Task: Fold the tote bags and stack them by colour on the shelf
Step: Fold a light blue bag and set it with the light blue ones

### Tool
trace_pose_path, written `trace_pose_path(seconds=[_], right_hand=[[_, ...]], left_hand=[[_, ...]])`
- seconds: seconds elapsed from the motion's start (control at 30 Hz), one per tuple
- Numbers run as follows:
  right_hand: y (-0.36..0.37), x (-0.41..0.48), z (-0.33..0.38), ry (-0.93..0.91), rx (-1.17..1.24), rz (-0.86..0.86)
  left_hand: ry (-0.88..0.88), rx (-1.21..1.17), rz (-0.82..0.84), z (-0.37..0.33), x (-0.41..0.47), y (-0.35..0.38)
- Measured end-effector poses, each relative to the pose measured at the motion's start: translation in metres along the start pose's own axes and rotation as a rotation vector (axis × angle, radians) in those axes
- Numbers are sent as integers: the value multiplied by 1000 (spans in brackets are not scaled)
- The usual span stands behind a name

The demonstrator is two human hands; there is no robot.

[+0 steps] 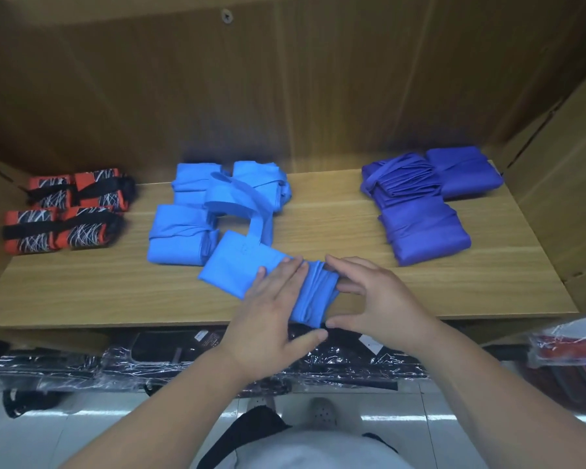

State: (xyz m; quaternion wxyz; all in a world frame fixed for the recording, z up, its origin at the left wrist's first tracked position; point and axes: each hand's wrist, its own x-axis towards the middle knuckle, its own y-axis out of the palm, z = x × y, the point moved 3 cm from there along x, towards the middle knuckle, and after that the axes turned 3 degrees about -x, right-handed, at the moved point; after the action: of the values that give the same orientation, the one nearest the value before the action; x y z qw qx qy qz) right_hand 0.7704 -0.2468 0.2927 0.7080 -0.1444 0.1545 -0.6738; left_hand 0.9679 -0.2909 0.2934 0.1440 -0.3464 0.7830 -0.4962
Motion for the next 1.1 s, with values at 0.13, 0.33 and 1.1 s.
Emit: trace_pose_path(seconds=[0.13,0.33,1.1], right_hand=[[4,-1,-1,-74,-77,-119],[11,3,4,-76,-70,-264],[5,-5,1,-161,-123,-28]], left_hand=[[-8,8,-34,0,1,4],[-16,23,-38,-6,2,11],[-28,-275,-147,11,4,-24]])
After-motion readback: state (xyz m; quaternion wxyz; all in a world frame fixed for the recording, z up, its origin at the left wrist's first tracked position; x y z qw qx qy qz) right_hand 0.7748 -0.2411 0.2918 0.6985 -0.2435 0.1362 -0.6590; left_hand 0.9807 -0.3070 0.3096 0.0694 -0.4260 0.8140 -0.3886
